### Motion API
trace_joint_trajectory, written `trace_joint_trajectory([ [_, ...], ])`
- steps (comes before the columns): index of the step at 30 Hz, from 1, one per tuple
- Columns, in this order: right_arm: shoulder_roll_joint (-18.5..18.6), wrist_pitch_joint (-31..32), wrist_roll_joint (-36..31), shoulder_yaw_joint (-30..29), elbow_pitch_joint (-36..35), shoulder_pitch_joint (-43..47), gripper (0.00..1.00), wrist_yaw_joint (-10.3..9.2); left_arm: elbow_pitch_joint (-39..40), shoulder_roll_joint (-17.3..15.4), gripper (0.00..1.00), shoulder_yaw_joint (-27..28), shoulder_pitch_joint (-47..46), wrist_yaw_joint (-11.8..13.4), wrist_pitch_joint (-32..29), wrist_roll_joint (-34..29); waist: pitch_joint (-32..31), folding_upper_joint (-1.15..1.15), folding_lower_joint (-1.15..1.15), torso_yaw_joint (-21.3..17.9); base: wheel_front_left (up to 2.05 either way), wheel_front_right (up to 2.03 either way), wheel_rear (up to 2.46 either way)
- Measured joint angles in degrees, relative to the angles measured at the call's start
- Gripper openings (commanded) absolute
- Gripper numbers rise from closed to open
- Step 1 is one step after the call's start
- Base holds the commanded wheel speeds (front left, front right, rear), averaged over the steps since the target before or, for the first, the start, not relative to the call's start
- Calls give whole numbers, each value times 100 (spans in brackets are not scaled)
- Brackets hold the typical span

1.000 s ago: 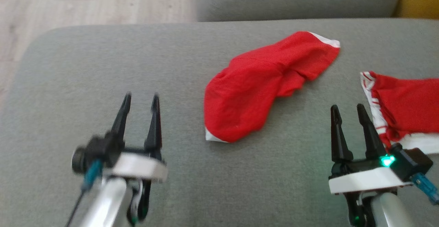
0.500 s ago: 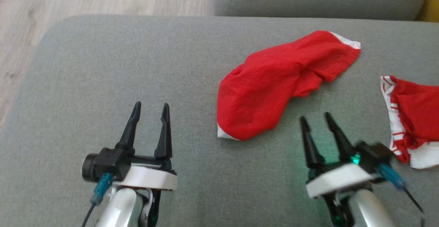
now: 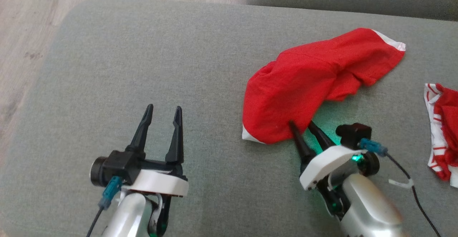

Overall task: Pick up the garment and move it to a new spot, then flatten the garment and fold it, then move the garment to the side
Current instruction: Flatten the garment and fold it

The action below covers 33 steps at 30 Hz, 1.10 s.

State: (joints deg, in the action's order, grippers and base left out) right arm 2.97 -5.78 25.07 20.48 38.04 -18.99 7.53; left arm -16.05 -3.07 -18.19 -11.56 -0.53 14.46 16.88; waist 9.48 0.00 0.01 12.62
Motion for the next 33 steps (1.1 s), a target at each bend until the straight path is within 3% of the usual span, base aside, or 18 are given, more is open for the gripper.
trace_joint_trajectory([
  [5,0,-501,-45,-169,186,-172,0,0,-37,11,100,160,16,0,0,-33,-111,0,-1,-74,0,0,0],
  [8,7,-661,-597,-494,186,-119,0,0,-51,15,100,192,47,-5,0,-33,-235,0,-1,-187,0,0,0],
  [12,10,-671,-1094,-950,-338,222,0,0,-52,18,100,257,210,-8,0,-38,-454,0,-1,-412,0,0,0],
  [20,-7,513,-2662,-2437,-2042,1284,0,0,-62,20,100,174,417,-44,-1,-31,-909,0,-2,-850,0,0,0],
  [22,-8,749,-2883,-2622,-2486,1465,48,0,-56,21,100,154,438,-40,0,-3,-969,0,-2,-916,0,0,0],
  [23,-8,822,-2930,-2643,-2687,1542,100,0,-56,21,100,148,446,-36,0,30,-985,0,-2,-936,0,0,0],
  [28,-37,847,-2926,-2613,-3285,1697,100,0,-53,20,100,112,455,3,-1,78,-940,0,-1,-967,0,0,0],
  [33,-38,335,-2571,-2352,-3532,1782,100,0,-49,20,100,62,454,2,0,81,-861,0,-1,-961,0,0,0],
])
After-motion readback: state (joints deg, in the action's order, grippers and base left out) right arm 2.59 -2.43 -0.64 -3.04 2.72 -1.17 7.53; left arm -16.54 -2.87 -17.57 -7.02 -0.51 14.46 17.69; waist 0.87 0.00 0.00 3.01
